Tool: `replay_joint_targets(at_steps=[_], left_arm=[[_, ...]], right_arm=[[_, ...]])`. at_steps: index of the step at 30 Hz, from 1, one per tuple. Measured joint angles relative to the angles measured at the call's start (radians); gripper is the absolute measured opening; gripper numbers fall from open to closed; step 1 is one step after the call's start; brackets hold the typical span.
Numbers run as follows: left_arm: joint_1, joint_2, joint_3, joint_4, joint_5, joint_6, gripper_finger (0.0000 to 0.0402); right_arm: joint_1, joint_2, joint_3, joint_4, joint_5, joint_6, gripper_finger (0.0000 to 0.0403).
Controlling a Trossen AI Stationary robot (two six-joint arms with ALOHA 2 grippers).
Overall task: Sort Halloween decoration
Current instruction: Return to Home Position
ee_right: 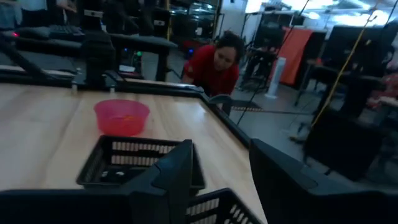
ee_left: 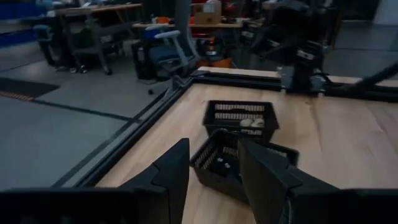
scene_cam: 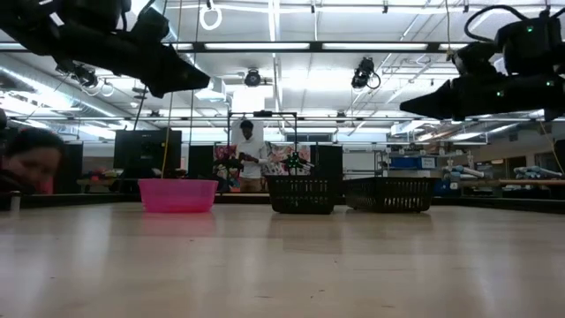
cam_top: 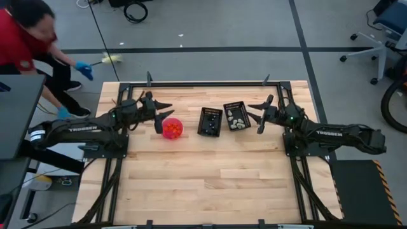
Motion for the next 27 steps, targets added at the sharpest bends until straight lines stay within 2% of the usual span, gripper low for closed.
replay_joint_targets(at_steps=[11, 17, 22, 27], left_arm=[[0.065, 0.11, 0.0, 0.085, -0.003, -0.089, 0.0142], [0.066, 0.21, 0.0, 0.212, -0.001, -0.133, 0.0142], [0.061, 0.317, 0.0, 0.313, 0.01, -0.156, 0.0142], [0.039, 0.392, 0.0, 0.434, 0.073, -0.156, 0.0142]], right_arm=[[-0.066, 0.09, 0.0, 0.087, 0.0, -0.086, 0.0164], [-0.098, 0.173, 0.0, 0.135, -0.003, -0.097, 0.0164], [-0.138, 0.253, 0.0, 0.207, -0.059, -0.097, 0.0164], [-0.17, 0.304, 0.0, 0.288, -0.076, -0.075, 0.0164]])
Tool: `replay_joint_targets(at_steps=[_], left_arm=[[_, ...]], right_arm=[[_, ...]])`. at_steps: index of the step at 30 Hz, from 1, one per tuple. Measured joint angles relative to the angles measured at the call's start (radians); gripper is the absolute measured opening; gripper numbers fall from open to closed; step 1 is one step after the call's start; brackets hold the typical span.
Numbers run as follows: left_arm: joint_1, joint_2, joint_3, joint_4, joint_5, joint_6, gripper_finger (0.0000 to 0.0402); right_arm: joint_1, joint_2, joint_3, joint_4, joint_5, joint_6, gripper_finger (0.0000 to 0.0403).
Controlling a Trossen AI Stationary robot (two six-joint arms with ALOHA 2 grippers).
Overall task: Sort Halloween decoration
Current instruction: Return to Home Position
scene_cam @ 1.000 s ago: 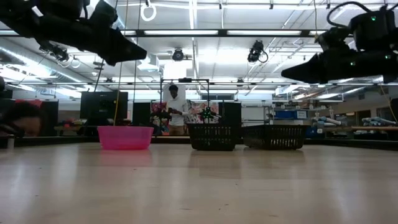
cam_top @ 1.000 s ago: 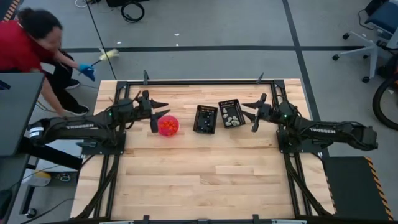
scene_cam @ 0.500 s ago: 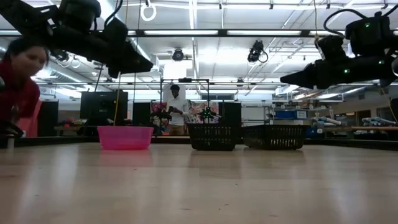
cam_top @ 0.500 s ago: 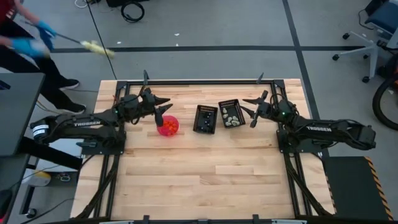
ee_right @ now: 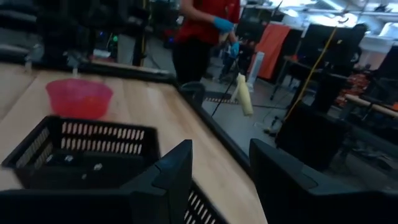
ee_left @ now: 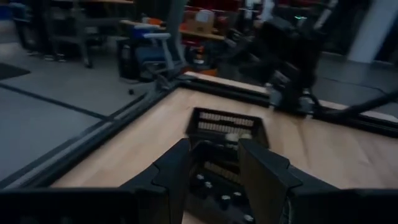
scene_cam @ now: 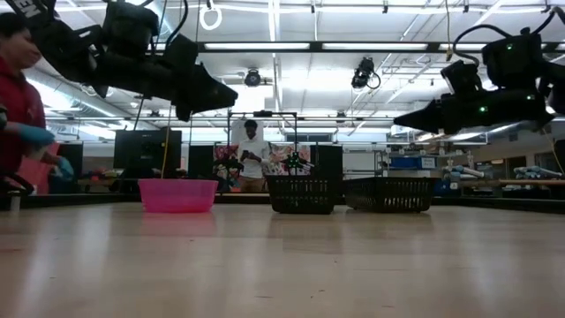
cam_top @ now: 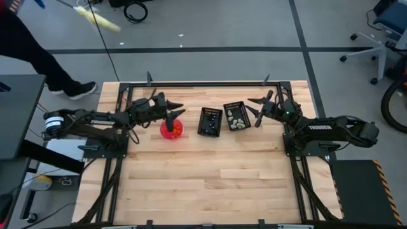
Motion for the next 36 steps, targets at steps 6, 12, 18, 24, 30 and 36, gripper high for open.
replay_joint_targets(at_steps=[6, 12, 18, 24, 30, 36], left_arm=[[-0.059, 0.078, 0.0, 0.064, 0.083, 0.025, 0.0142], [-0.133, 0.128, -0.009, 0.117, 0.146, 0.092, 0.0142], [-0.136, 0.11, -0.204, 0.46, 0.197, 0.069, 0.0142], [-0.105, 0.031, -0.316, 0.526, 0.217, 0.033, 0.0142], [-0.106, -0.085, -0.325, 0.319, 0.238, 0.05, 0.0142], [-0.085, -0.311, -0.325, 0.039, 0.233, 0.099, 0.0142]], right_arm=[[-0.024, 0.012, 0.0, 0.117, -0.029, 0.065, 0.0164], [-0.025, 0.012, 0.0, 0.159, -0.03, 0.19, 0.0164], [-0.025, 0.012, 0.0, 0.16, -0.032, 0.349, 0.0164], [-0.025, 0.011, 0.0, 0.16, -0.027, 0.398, 0.0164], [-0.025, 0.011, 0.0, 0.181, -0.02, 0.406, 0.0164], [-0.033, -0.037, 0.0, 0.221, -0.023, 0.458, 0.0164]])
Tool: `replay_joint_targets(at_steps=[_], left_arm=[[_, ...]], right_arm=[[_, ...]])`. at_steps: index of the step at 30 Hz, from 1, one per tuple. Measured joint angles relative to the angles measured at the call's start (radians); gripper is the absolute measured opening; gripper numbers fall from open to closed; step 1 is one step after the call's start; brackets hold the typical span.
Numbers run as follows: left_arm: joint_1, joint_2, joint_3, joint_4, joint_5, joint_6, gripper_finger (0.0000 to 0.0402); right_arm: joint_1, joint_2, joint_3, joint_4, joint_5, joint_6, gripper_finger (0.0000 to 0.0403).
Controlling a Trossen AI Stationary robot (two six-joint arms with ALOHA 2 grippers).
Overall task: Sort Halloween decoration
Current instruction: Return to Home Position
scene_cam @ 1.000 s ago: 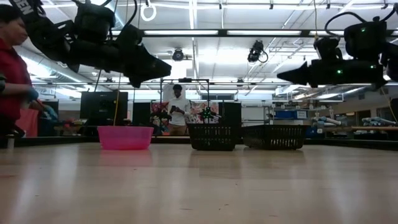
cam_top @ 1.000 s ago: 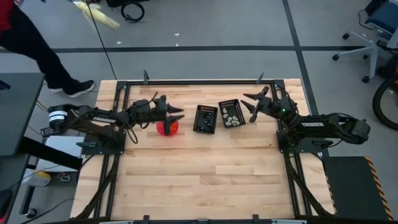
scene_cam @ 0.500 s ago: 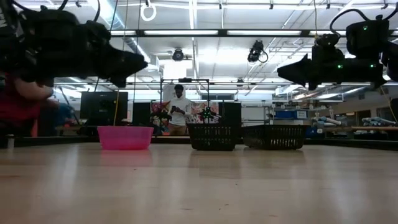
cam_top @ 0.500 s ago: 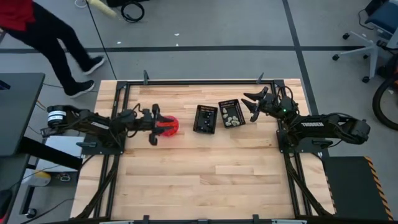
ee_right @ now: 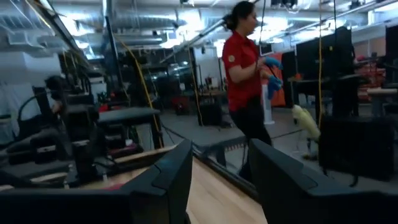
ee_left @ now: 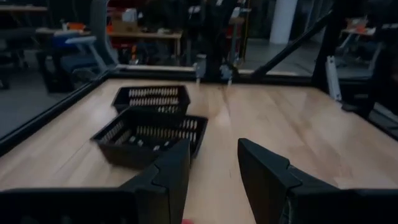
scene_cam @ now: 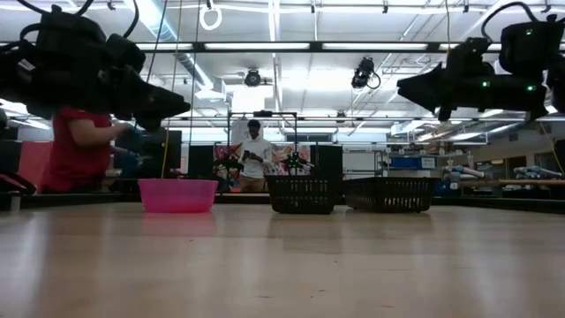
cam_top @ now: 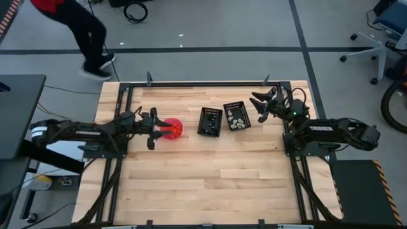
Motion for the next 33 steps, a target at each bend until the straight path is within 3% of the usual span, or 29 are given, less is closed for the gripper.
replay_joint_targets(at_steps=[4, 9, 13, 17, 23, 27, 33], left_arm=[[0.008, -0.144, -0.006, -0.145, -0.002, 0.001, 0.0142], [0.008, -0.304, -0.019, -0.287, -0.004, -0.001, 0.0142], [0.008, -0.413, -0.019, -0.402, -0.004, 0.001, 0.0142], [0.008, -0.501, -0.019, -0.485, -0.012, 0.007, 0.0142], [0.007, -0.605, -0.019, -0.566, -0.078, 0.002, 0.0142], [0.007, -0.66, -0.019, -0.597, -0.102, 0.003, 0.0142], [0.007, -0.746, -0.019, -0.677, -0.165, 0.011, 0.0142]], right_arm=[[-0.037, -0.042, 0.0, -0.072, -0.018, 0.021, 0.0164], [-0.108, -0.091, 0.0, -0.11, -0.222, 0.111, 0.0164], [-0.156, -0.127, 0.0, -0.126, -0.322, 0.186, 0.0164], [-0.177, -0.177, 0.0, -0.138, -0.33, 0.242, 0.0161], [-0.086, -0.258, 0.0, -0.286, -0.118, 0.209, 0.0153], [0.063, -0.29, 0.0, -0.417, 0.125, 0.138, 0.0153], [0.29, -0.322, 0.0, -0.441, 0.434, 0.036, 0.0152]])
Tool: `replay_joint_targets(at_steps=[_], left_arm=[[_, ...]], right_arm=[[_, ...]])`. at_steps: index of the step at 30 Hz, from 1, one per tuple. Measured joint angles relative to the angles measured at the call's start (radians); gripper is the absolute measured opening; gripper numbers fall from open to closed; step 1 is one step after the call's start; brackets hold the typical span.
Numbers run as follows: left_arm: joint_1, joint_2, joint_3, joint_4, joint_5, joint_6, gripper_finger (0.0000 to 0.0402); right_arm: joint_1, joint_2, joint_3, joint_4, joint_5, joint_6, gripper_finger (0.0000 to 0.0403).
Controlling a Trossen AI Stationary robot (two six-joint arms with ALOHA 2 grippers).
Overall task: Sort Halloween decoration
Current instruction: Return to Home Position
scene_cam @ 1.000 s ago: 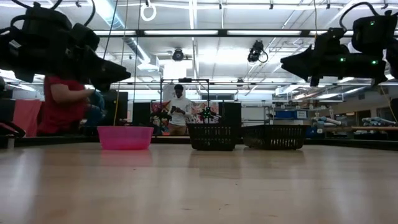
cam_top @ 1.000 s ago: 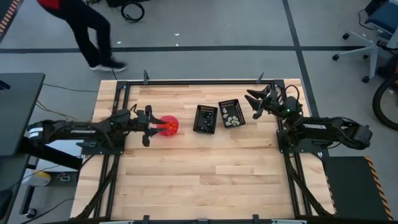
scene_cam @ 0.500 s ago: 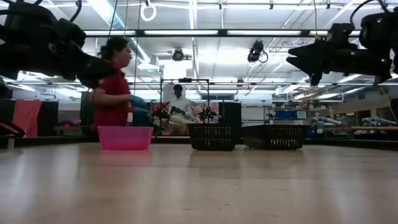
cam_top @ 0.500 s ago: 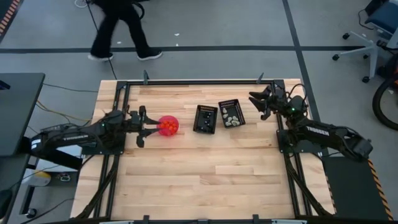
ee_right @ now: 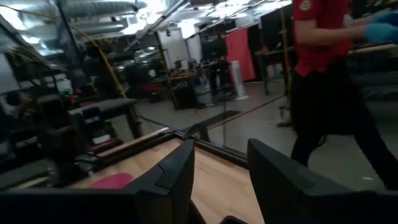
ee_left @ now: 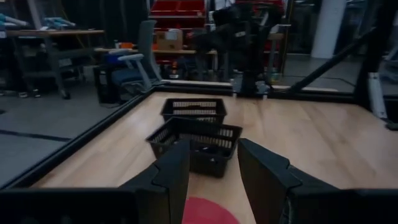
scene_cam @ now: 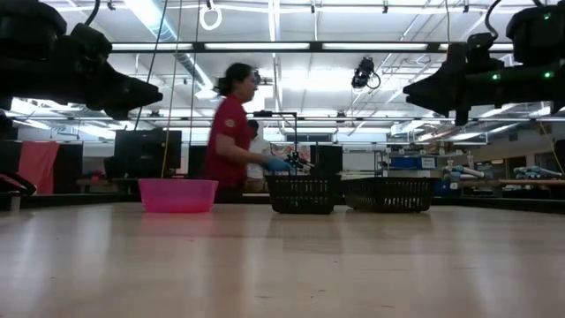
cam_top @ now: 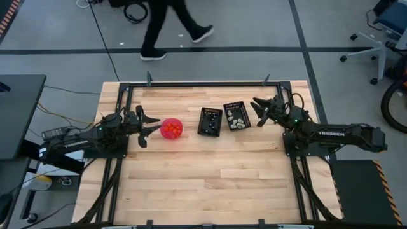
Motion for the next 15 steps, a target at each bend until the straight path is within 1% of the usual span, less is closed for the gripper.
replay_joint_targets(at_steps=[4, 7, 10, 12, 15], left_arm=[[0.0, -0.059, 0.0, -0.042, -0.013, -0.001, 0.0142], [0.0, -0.097, 0.0, -0.053, -0.017, -0.001, 0.0142], [0.0, -0.109, 0.0, -0.064, -0.043, -0.001, 0.0142], [-0.003, -0.105, 0.0, -0.075, -0.057, -0.001, 0.0142], [-0.02, -0.106, -0.001, -0.062, -0.061, 0.002, 0.0142]], right_arm=[[0.119, -0.032, 0.0, -0.039, 0.133, -0.043, 0.0152], [0.222, -0.053, 0.001, -0.031, 0.227, -0.071, 0.0152], [0.344, -0.069, 0.044, -0.07, 0.392, -0.159, 0.0152], [0.429, -0.079, 0.104, -0.162, 0.507, -0.218, 0.0152], [0.53, -0.089, 0.173, -0.35, 0.666, -0.221, 0.0152]])
